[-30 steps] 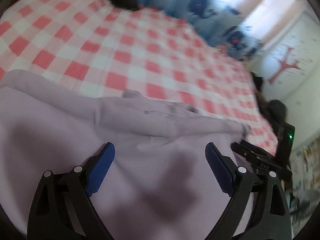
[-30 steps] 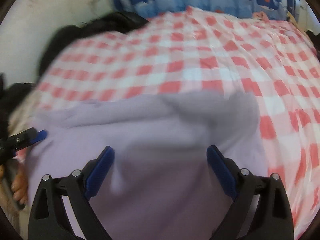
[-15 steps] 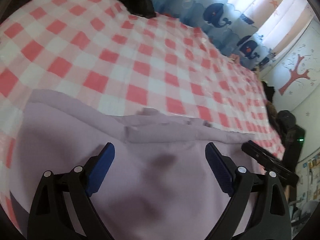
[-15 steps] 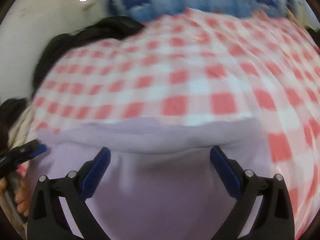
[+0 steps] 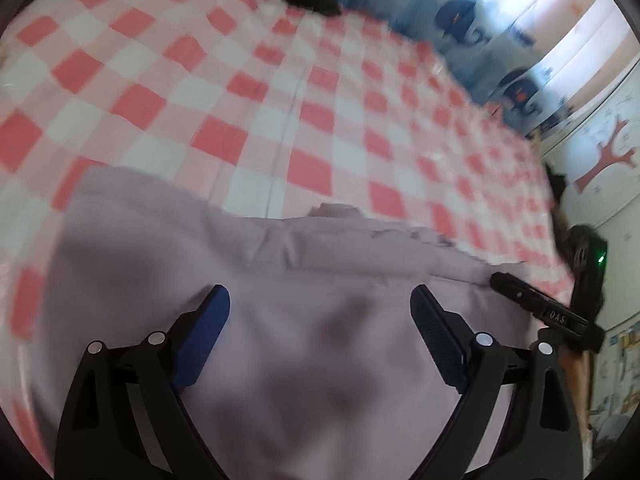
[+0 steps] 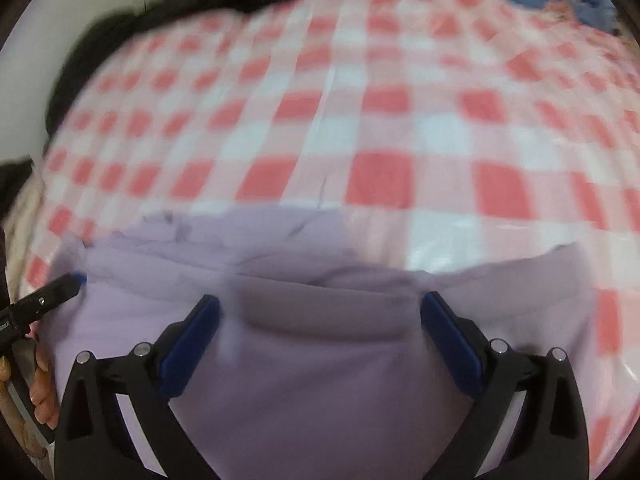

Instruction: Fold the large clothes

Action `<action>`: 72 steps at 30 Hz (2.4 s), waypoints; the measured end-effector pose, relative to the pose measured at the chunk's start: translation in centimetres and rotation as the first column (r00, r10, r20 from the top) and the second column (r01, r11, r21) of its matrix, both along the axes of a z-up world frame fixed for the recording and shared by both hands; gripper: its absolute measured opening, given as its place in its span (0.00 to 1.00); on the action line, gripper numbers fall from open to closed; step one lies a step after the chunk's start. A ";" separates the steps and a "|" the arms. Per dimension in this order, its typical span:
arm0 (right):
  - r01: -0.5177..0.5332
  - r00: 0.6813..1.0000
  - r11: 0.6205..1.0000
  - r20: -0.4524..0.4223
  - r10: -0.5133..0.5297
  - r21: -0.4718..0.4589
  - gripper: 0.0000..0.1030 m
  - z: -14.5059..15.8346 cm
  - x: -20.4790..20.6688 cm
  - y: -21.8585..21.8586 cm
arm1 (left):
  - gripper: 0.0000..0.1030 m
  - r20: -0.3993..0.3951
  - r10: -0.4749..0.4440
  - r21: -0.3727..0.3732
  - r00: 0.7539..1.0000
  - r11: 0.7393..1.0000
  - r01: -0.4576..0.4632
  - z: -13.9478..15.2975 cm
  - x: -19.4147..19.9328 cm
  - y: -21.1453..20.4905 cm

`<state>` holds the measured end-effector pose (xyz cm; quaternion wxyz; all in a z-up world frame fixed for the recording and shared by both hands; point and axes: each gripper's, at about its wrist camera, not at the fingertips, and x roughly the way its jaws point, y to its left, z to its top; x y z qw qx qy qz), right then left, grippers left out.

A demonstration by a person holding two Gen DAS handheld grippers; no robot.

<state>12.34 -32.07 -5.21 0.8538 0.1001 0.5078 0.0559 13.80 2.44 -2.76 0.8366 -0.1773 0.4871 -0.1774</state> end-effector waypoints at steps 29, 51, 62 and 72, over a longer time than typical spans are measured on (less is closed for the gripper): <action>0.156 0.961 0.988 0.235 -0.147 -0.019 0.94 -0.8 -17.6 -5.5 | 0.86 0.156 0.064 0.030 0.986 0.997 -0.070 -1.0 -11.9 6.3; -0.134 0.979 0.988 0.142 0.143 -0.071 0.95 3.9 -11.8 7.8 | 0.86 0.252 -0.012 0.133 0.968 0.991 -0.023 1.0 -16.5 2.4; -0.094 0.988 0.996 0.126 0.093 0.000 0.94 1.9 -22.0 2.2 | 0.86 0.356 -0.090 0.336 0.930 0.941 -0.037 5.1 -25.4 0.4; 0.107 0.984 0.952 0.105 -0.142 0.285 0.94 2.6 -32.6 -5.8 | 0.86 0.420 -0.142 0.438 0.896 0.897 -0.064 8.0 -32.4 0.5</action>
